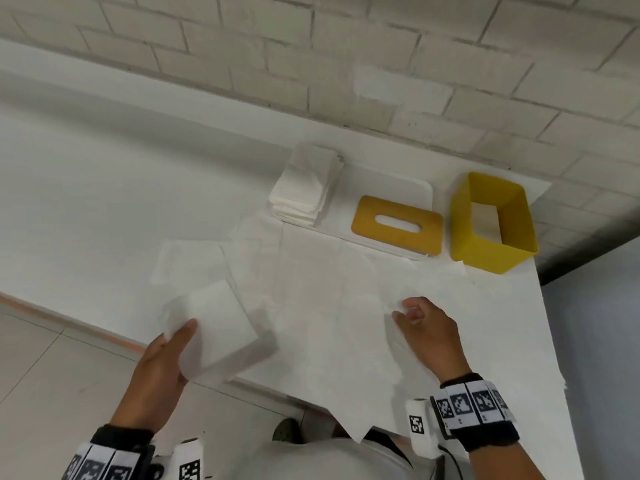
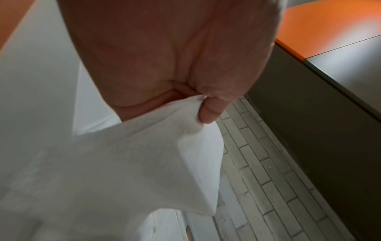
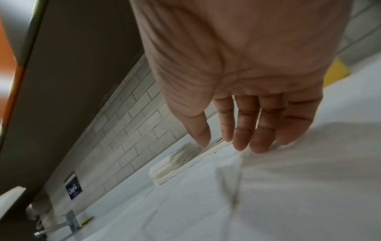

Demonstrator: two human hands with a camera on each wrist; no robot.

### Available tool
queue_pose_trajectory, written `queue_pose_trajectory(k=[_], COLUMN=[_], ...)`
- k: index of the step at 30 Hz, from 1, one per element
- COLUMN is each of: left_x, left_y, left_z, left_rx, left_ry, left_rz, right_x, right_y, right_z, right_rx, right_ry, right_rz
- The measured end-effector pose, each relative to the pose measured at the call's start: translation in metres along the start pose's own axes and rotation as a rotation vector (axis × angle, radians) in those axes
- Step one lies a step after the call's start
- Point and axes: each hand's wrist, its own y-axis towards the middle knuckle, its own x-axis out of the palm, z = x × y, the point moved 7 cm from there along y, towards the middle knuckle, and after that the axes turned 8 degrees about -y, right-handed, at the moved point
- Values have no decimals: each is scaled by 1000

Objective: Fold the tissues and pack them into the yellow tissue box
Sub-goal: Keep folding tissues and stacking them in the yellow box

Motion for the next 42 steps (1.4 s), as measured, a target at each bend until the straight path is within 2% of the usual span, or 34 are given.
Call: queue_pose_trajectory(k=[5, 7, 10, 15, 19, 21, 25, 27, 30, 33, 38, 42], left_x=[19, 34, 60, 93, 123, 141, 177, 193, 212, 234, 270, 288], left_y=[-10, -15, -21, -27, -32, -34, -33, -33, -32, -38, -60, -69], left_z=[-1, 4, 13, 20, 9, -1, -11, -13, -17, -26, -38, -43], left_rx=[4, 25, 85, 115, 44, 5, -28, -35, -53, -66, -81, -45], left_ry=[-4, 6, 0, 8, 81, 144, 163, 127, 81, 47, 44, 72], left_rz=[9, -23, -95, -121, -149, -180, -202, -202, -189, -201, -330, -403], right_x=[27, 31, 20, -20, -14, -6, -31, -66, -112, -133, -132, -132], right_y=[13, 22, 29, 19, 25, 39, 41, 21, -19, -36, -32, -26], right_z=[-28, -33, -34, 13, 43, 39, 16, 2, -26, -32, -29, -23], right_rx=[27, 56, 99, 170, 259, 221, 24, -107, -285, -308, -337, -315], right_ry=[59, 78, 231, 392, 422, 402, 380, 516, 818, 995, 865, 848], right_rz=[-85, -84, -50, -36, -199, -188, -21, 32, -66, -130, -114, -73])
